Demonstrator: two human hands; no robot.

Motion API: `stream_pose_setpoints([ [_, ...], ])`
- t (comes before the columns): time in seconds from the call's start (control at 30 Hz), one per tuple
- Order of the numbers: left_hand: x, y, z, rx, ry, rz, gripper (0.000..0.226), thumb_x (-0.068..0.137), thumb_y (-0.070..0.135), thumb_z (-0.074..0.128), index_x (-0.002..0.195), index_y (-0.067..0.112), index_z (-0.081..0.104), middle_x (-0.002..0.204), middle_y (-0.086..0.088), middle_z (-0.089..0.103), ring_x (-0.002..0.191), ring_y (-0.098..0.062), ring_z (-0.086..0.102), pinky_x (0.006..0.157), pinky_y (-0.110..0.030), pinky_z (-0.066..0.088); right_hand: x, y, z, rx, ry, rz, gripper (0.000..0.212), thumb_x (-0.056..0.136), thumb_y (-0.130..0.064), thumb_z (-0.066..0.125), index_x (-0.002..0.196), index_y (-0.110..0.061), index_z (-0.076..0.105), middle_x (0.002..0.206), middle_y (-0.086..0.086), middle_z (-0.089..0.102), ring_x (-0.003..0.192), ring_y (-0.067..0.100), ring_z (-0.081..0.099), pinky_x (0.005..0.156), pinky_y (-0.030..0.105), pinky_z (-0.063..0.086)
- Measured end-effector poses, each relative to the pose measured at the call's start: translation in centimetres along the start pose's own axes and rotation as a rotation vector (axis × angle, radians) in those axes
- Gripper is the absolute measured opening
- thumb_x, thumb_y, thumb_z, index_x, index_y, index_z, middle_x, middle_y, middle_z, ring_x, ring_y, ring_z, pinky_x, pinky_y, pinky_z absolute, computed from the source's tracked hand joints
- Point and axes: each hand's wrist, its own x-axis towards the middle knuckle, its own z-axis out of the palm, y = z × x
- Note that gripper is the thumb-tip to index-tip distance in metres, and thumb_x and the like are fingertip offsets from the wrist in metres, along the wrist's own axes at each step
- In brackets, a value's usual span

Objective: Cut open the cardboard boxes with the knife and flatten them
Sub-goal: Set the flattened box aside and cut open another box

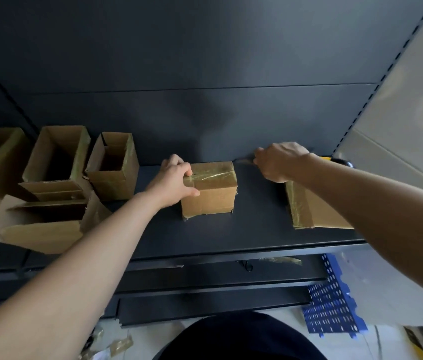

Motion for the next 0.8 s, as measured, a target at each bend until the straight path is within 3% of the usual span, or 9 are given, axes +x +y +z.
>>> stream_pose_setpoints([
  [0.1,-0.2,-0.1,0.5,0.012,0.038,0.015,0.043,0.079,0.032,0.076,0.111,0.011,0.056,0.118,0.002,0.045,0.114,-0.016,0.037,0.084,-0.025,0.032,0.3,-0.4,-1.1,-0.015,0.08,-0.006,0.034,0.097,-0.018,0.037,0.129,-0.02,0.049,0.124,0.006,0.06,0.11,0.033,0.059,0.073,0.034,0.043],
  [0.27,-0.2,-0.6,0.0,-0.052,0.003,-0.005,0.046,0.074,0.033,0.08,0.11,0.015,0.057,0.113,0.004,0.047,0.11,-0.013,0.039,0.086,-0.026,0.034,0.3,-3.4,-2.1,0.025,0.026,-0.287,0.033,0.102,-0.021,0.033,0.13,-0.025,0.05,0.128,-0.004,0.056,0.116,0.024,0.055,0.083,0.032,0.044],
  [0.43,-0.1,-0.6,-0.1,-0.076,0.003,-0.008,0.046,0.071,0.033,0.082,0.108,0.017,0.059,0.114,0.004,0.047,0.104,-0.01,0.042,0.087,-0.025,0.035,2.0,-4.6,-2.3,-0.037,-0.028,-0.296,0.037,0.099,-0.025,0.036,0.132,-0.032,0.051,0.128,-0.009,0.057,0.114,0.022,0.057,0.075,0.032,0.047],
  [0.6,-0.3,-0.4,-0.1,-0.053,-0.005,-0.005,0.049,0.074,0.034,0.079,0.114,0.016,0.056,0.119,0.002,0.046,0.109,-0.01,0.039,0.091,-0.024,0.035,2.5,-4.9,-3.0,-0.021,0.014,-0.273,0.031,0.098,-0.025,0.038,0.12,-0.032,0.058,0.109,-0.008,0.061,0.091,0.022,0.058,0.062,0.03,0.043],
  [0.8,-0.1,-0.2,-0.1,-0.022,-0.107,-0.026,0.056,0.078,0.034,0.076,0.121,0.015,0.047,0.126,0.001,0.038,0.122,-0.013,0.032,0.097,-0.028,0.033,2.6,-4.9,-3.9,-0.01,-0.093,-0.344,0.034,0.1,-0.036,0.034,0.126,-0.033,0.056,0.121,-0.008,0.058,0.106,0.021,0.057,0.08,0.034,0.049],
])
